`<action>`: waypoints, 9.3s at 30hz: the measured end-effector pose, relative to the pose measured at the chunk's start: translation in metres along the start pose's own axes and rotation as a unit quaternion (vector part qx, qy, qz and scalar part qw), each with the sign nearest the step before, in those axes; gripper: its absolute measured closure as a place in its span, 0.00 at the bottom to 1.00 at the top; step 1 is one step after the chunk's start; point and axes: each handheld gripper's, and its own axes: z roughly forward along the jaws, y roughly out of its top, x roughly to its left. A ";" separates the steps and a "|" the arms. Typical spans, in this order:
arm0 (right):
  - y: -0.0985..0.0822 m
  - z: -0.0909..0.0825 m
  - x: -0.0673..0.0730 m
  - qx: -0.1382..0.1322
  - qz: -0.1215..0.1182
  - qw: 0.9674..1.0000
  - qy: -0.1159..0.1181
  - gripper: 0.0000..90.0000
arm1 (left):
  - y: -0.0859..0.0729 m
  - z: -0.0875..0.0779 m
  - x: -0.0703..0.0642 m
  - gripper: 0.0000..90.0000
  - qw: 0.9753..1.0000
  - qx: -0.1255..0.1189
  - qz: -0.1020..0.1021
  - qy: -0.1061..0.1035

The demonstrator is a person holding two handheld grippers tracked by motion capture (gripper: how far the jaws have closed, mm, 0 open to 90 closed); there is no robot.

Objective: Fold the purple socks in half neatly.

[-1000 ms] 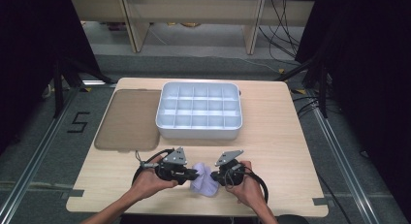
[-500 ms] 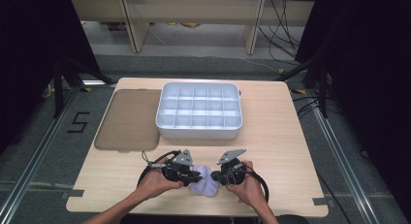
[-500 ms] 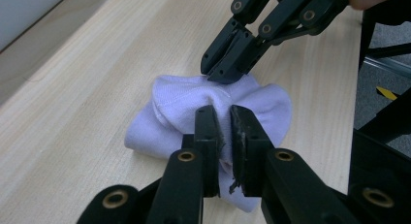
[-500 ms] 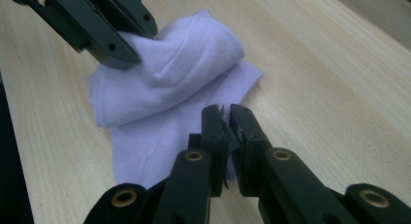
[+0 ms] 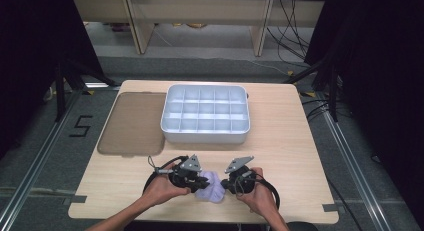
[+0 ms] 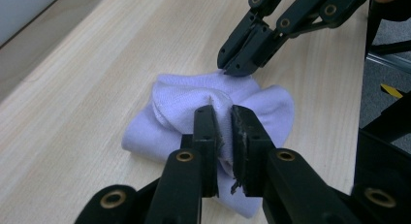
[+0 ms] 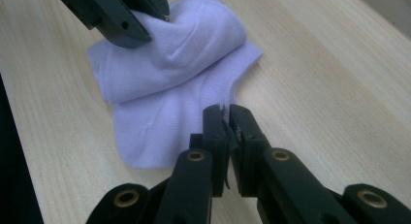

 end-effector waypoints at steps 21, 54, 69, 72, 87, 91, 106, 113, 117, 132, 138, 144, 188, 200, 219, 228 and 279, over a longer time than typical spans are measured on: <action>-0.001 -0.021 -0.007 -0.027 0.029 0.999 -0.020 0.94 | 0.010 -0.002 -0.004 0.56 0.998 -0.053 -0.011 -0.034; 0.033 -0.010 0.025 -0.027 -0.034 0.999 0.005 0.94 | -0.044 -0.046 0.015 0.54 0.998 -0.055 -0.038 0.010; 0.011 -0.010 0.012 -0.016 0.007 1.000 -0.001 0.94 | -0.015 -0.001 0.010 0.80 0.999 -0.035 0.020 0.023; 0.009 -0.009 0.010 -0.005 0.005 1.000 -0.003 0.94 | -0.025 0.005 0.016 0.86 0.999 -0.007 0.019 0.034; -0.005 -0.006 0.004 0.022 0.013 1.000 -0.014 0.95 | -0.031 0.006 0.015 0.89 0.999 -0.010 0.020 0.043; -0.010 -0.007 0.001 0.032 0.008 0.999 -0.021 0.95 | -0.030 0.005 0.015 0.89 0.999 -0.010 0.021 0.042; 0.003 -0.030 0.008 -0.025 -0.007 0.999 -0.021 0.94 | -0.038 0.001 -0.019 0.87 0.998 0.004 0.059 0.006; 0.012 -0.030 0.013 -0.035 -0.026 0.999 -0.012 0.94 | -0.030 -0.019 -0.013 0.86 0.998 -0.039 0.036 0.015; 0.017 -0.027 0.018 -0.030 -0.024 0.999 -0.003 0.94 | -0.035 -0.031 -0.002 0.83 0.998 -0.050 0.019 0.025; 0.015 0.010 0.031 0.011 -0.054 0.998 0.011 0.93 | -0.051 -0.039 0.017 0.51 0.996 -0.031 -0.080 0.034; 0.017 0.015 0.036 0.000 -0.043 0.999 0.002 0.93 | -0.052 -0.036 0.021 0.47 0.994 -0.022 -0.099 0.036; 0.019 0.018 0.039 -0.002 -0.039 0.999 0.005 0.92 | -0.051 -0.031 0.020 0.47 0.994 -0.015 -0.106 0.025; 0.028 0.024 0.054 -0.038 -0.058 0.997 0.033 1.00 | -0.043 -0.018 0.015 0.93 0.998 -0.021 -0.046 0.033; 0.031 0.025 0.048 -0.054 -0.051 0.997 0.033 1.00 | -0.039 -0.024 0.015 0.93 0.999 -0.012 -0.015 0.036; 0.039 0.018 0.005 -0.067 -0.031 0.997 -0.030 1.00 | -0.034 -0.023 0.005 0.93 0.999 -0.017 -0.003 0.047; 0.012 -0.012 0.019 -0.058 -0.015 0.998 -0.006 0.99 | -0.032 -0.027 0.004 0.93 0.999 -0.008 0.012 0.051; 0.032 0.014 0.006 -0.034 -0.005 0.999 0.013 0.99 | -0.007 0.010 -0.028 0.88 0.998 -0.003 0.057 0.010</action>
